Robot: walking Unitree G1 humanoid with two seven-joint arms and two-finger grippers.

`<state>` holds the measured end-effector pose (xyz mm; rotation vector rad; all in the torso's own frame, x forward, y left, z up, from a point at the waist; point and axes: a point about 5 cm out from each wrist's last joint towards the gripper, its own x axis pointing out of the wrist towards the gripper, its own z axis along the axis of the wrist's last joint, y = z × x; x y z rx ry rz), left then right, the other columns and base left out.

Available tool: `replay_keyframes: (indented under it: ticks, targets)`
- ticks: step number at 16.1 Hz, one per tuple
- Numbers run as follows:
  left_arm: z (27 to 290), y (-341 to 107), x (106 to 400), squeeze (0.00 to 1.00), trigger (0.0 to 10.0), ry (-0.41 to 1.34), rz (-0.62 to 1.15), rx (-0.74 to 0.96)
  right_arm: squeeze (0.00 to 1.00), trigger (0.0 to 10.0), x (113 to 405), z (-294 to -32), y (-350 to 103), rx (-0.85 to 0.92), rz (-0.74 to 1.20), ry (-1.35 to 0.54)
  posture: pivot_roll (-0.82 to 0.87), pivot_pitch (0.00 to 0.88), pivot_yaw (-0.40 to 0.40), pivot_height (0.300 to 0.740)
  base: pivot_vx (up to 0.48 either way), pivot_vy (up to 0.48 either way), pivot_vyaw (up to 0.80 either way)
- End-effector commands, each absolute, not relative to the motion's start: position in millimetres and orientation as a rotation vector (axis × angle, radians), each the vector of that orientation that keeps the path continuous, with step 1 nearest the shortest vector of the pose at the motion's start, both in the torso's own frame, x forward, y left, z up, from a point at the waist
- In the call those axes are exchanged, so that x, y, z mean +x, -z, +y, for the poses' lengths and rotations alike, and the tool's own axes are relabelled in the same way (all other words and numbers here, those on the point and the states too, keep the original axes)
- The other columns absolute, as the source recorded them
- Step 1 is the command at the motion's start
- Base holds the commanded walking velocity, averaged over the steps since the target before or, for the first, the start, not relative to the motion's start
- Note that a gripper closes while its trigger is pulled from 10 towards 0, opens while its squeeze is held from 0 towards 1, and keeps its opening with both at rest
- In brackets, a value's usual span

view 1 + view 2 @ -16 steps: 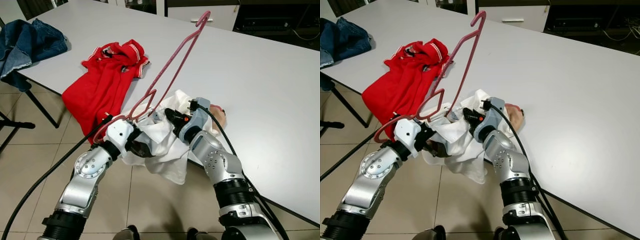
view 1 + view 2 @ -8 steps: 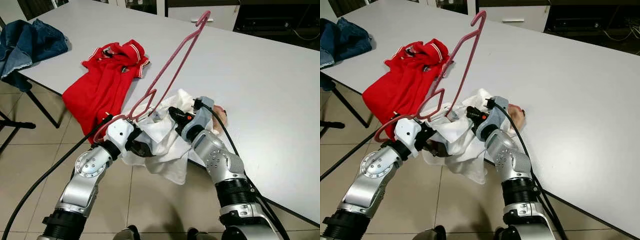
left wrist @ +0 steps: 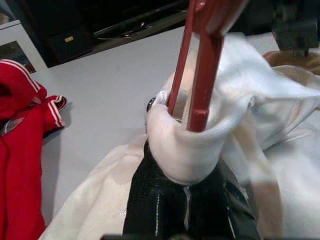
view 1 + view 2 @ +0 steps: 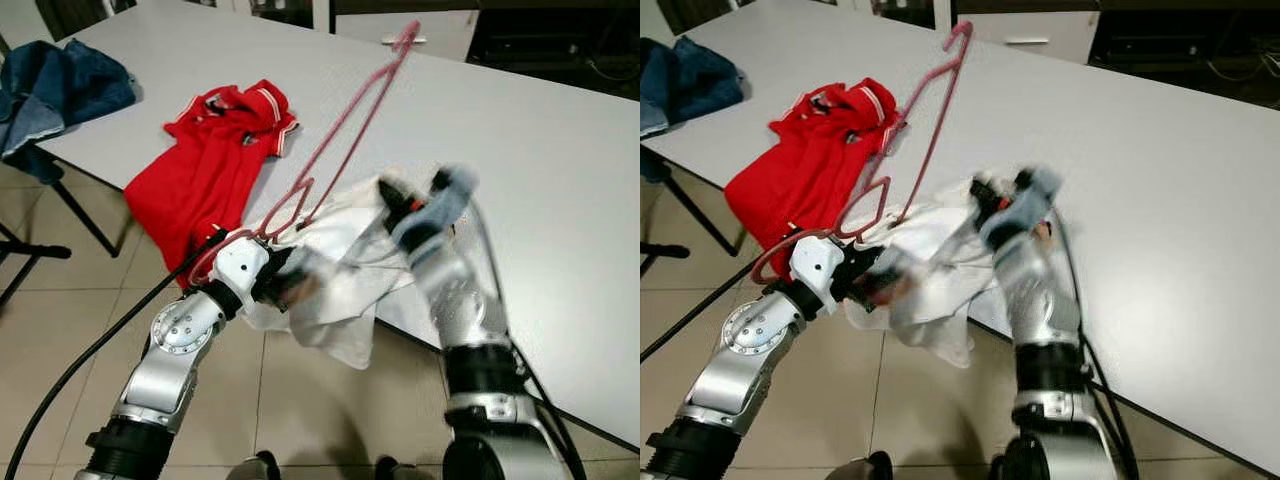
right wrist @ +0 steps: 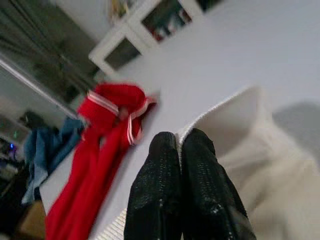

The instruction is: Hang hanger

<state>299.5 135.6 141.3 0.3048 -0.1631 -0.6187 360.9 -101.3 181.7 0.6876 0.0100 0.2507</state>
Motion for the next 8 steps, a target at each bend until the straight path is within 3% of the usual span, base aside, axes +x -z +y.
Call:
replay_keyframes:
  ticks: [1,6,8]
  targets:
    - [142,-119,296,0.0,10.0,0.606,-0.047,0.307,0.0,0.0,361,-110,-183,0.709,-0.008,-0.208,0.08,0.155,0.083,0.74,0.0,0.0,0.0]
    - [144,-115,296,0.0,10.0,0.614,0.045,0.343,0.0,0.0,362,-146,-207,0.573,-0.171,-0.05,0.07,0.157,0.074,0.74,0.0,0.0,0.0]
    - [147,-114,299,0.0,10.0,0.596,0.068,0.357,0.0,0.0,363,-145,-209,0.599,-0.155,-0.068,0.07,0.157,0.074,0.74,0.0,0.0,0.0]
